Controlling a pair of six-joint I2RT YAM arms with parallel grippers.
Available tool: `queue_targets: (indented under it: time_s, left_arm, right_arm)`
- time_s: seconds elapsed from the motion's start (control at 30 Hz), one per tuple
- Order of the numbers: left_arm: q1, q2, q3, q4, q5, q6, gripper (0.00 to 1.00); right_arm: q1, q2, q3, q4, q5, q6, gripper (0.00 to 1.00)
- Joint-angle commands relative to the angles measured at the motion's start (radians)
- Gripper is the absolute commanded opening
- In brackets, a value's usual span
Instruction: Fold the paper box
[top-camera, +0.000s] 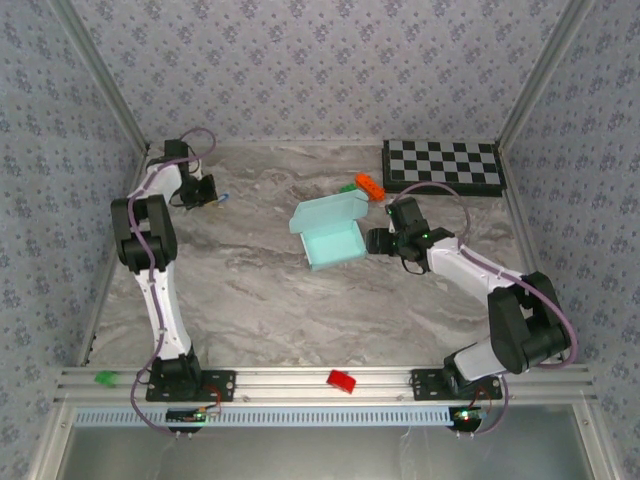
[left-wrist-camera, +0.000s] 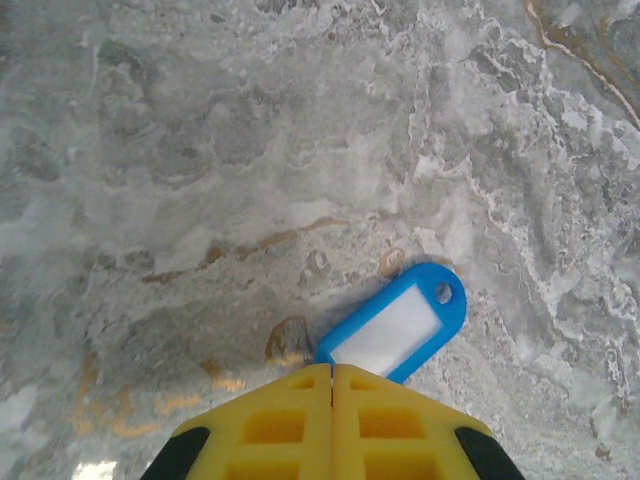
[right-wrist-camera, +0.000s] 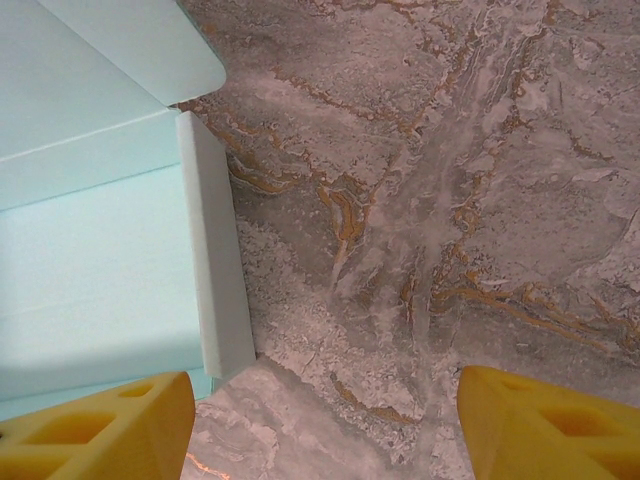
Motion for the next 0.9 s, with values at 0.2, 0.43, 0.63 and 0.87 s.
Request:
queue_targets:
  time_s: [0.2,0.43,0.63,0.87]
  left_arm:
    - [-0.023,-0.236,-0.114,-0.008,-0.052,0.006,0.00]
    - [-0.063,-0.451,-0.274,0.036,-0.057,-0.017,0.00]
    - [-0.140,-0.621,-0.373,0.028,-0.073,-0.026,0.00]
    - [-0.252,-0.797,-0.472,0.011,-0.067,-0.019,0.00]
  right_arm:
    - [-0.008,-0.004,-0.022,-0.001,0.007,0.028,0.71]
    - [-0.034,-0.008,-0.046,0.029,-0.006,0.074,0.69]
    - [-0.064,0.046,-0.037,0.090,-0.025,0.102,0.55]
    - [-0.054,0.152,0.015,0.145,-0.082,0.120,0.43]
